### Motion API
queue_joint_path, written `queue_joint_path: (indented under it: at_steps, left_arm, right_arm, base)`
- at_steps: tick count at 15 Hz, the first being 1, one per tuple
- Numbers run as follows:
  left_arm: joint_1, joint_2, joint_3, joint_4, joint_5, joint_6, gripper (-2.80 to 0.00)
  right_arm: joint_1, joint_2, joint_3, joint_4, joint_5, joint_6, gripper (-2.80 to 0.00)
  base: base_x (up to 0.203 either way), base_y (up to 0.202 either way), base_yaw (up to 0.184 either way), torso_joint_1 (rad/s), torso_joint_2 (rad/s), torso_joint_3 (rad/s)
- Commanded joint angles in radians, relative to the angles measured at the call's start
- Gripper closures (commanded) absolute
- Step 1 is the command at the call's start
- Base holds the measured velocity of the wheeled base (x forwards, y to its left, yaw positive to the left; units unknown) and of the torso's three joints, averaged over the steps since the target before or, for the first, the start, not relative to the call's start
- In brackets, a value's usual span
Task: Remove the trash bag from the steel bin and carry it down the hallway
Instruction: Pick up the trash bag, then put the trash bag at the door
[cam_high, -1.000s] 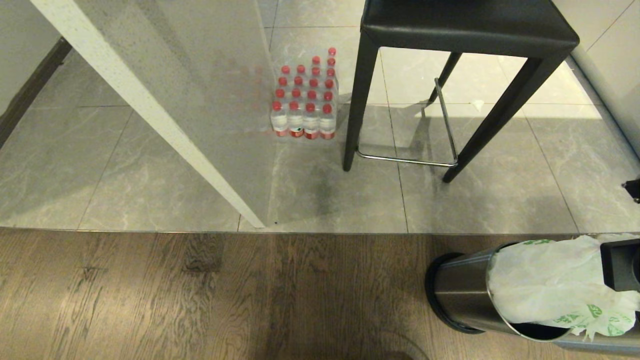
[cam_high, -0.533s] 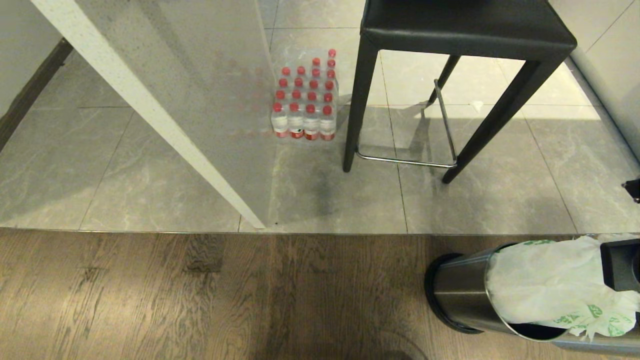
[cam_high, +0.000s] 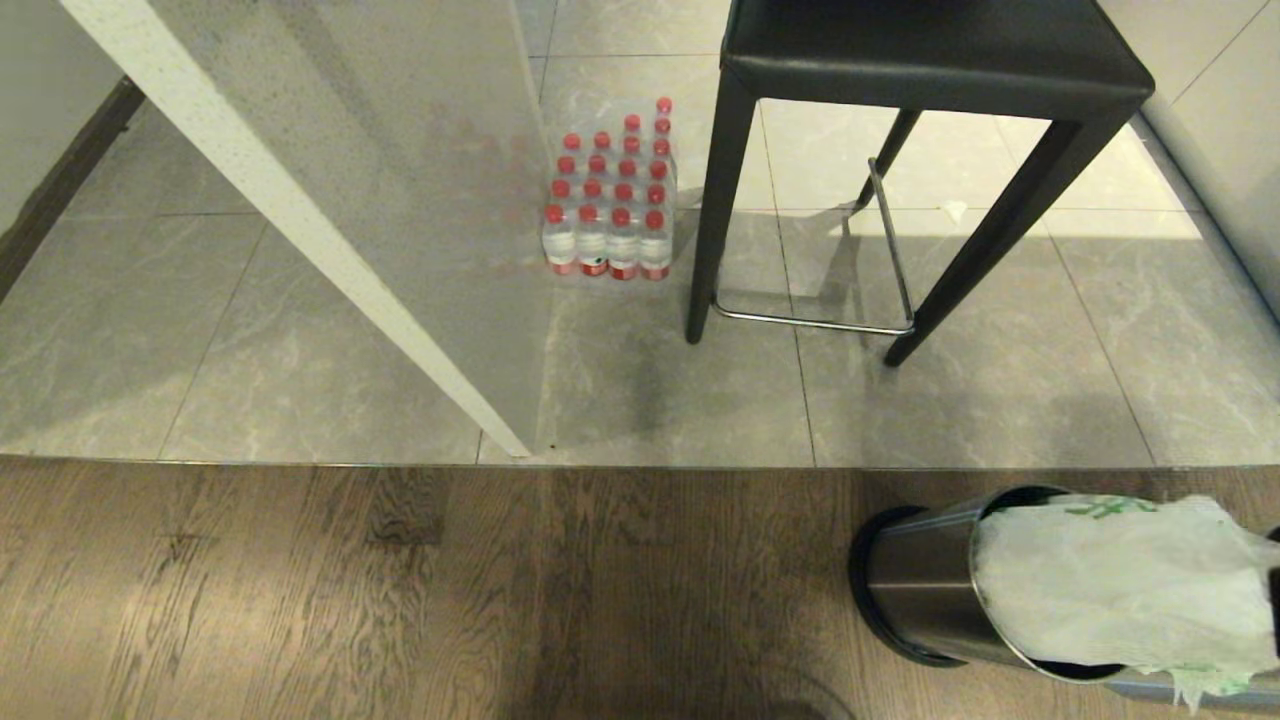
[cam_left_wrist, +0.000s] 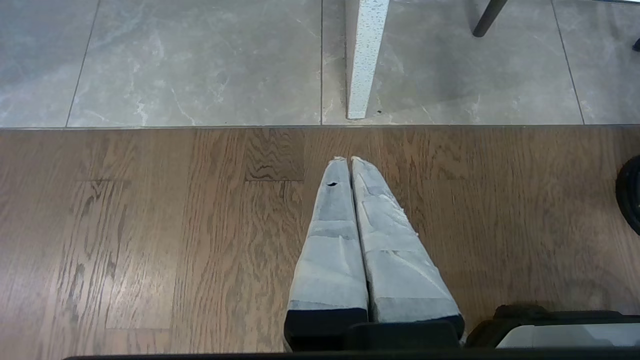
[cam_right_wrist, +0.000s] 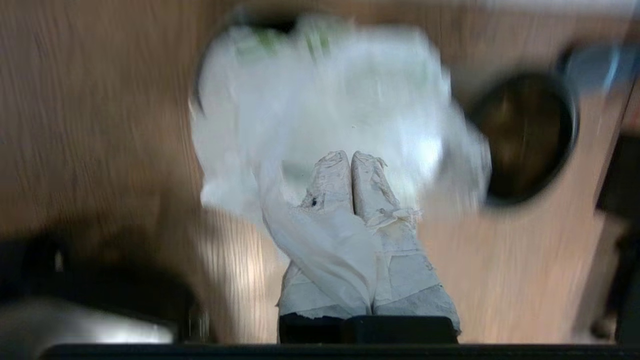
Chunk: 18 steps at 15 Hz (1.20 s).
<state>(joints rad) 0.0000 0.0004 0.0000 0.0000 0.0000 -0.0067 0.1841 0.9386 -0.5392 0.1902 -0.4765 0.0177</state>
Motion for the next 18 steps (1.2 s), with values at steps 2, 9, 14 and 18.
queue_joint_path:
  at_steps: [2,9,14,18]
  left_arm:
    - [0.0,0.0,0.0,0.0,0.0,-0.001,0.0]
    - [0.0,0.0,0.0,0.0,0.0,0.0,0.0]
    - [0.0,0.0,0.0,0.0,0.0,-0.001,0.0]
    - [0.0,0.0,0.0,0.0,0.0,-0.001,0.0]
  right_arm:
    - [-0.081,-0.579,0.064,0.277,0.07,0.041,0.0]
    - [-0.184,-0.94,0.122,0.762,0.18,0.035,0.0]
    - [-0.184,-0.94,0.042,0.689,0.211,-0.019,0.0]
    - [-0.184,-0.928,0.041,0.556,0.214,-0.018,0.0]
  base:
    - [0.0,0.0,0.0,0.0,0.0,0.0]
    - [0.0,0.0,0.0,0.0,0.0,0.0]
    - [0.0,0.0,0.0,0.0,0.0,0.0]
    - [0.0,0.0,0.0,0.0,0.0,0.0]
